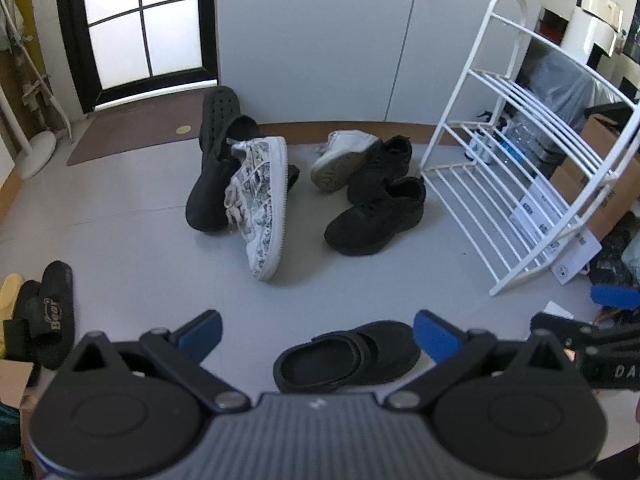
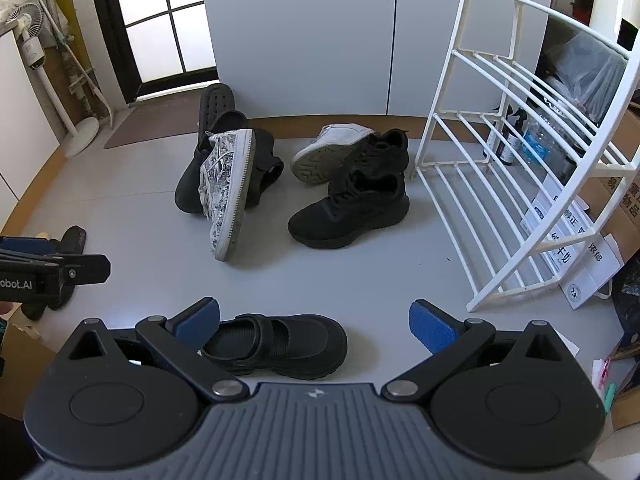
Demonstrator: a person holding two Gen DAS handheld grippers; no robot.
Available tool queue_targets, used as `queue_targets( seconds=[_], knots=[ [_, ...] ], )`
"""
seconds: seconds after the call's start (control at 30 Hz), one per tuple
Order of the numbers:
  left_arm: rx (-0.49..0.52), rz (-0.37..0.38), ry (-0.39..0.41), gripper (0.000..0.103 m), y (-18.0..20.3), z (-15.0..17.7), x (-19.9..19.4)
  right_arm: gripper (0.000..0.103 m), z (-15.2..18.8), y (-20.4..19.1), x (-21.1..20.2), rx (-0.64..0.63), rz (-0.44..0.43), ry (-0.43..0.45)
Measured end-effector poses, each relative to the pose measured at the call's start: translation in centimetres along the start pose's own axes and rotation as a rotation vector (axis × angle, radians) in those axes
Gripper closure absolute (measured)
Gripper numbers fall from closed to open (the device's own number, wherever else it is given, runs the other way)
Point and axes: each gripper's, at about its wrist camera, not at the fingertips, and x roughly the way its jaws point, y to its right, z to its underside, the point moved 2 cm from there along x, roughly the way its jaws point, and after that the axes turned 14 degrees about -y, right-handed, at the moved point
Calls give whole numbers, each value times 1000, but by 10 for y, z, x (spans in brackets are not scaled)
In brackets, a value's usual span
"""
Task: Organize scattered shoes
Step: 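Move the left gripper toward the black clog on the floor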
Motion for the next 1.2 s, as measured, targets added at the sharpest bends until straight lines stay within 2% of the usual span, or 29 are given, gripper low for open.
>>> queue_targets(
  seconds=[0.1, 0.23, 0.4, 0.53, 0.67, 0.77, 1.0, 1.2],
  knots=[
    [-12, 23, -1, 0, -7, 6, 0, 0, -2, -3, -1, -4, 2, -4],
    [-4, 19, -38, 0, -5, -7, 1, 0, -5, -7, -3, -10, 4, -8],
    [14, 34, -17, 0, -2, -11, -7, 0, -5, -7, -2, 18, -18, -18],
    [-25, 67, 3, 0, -6, -13, -9, 0, -4, -12, -6, 54, -20, -7],
    [-48, 69, 14, 0, -4, -14, -11, 0, -7, -16, -11, 79, -29, 13],
    [-52, 79, 19, 0, -3, -14, -13, 0, -10, -7, -9, 92, -36, 20],
    [-45, 33, 34, 0, 4, -16, -13, 0, -19, 0, -12, 122, -33, 38],
    [-35, 48, 17, 0, 12, -19, -10, 0, -28, 3, -16, 163, -48, 60]
  ],
)
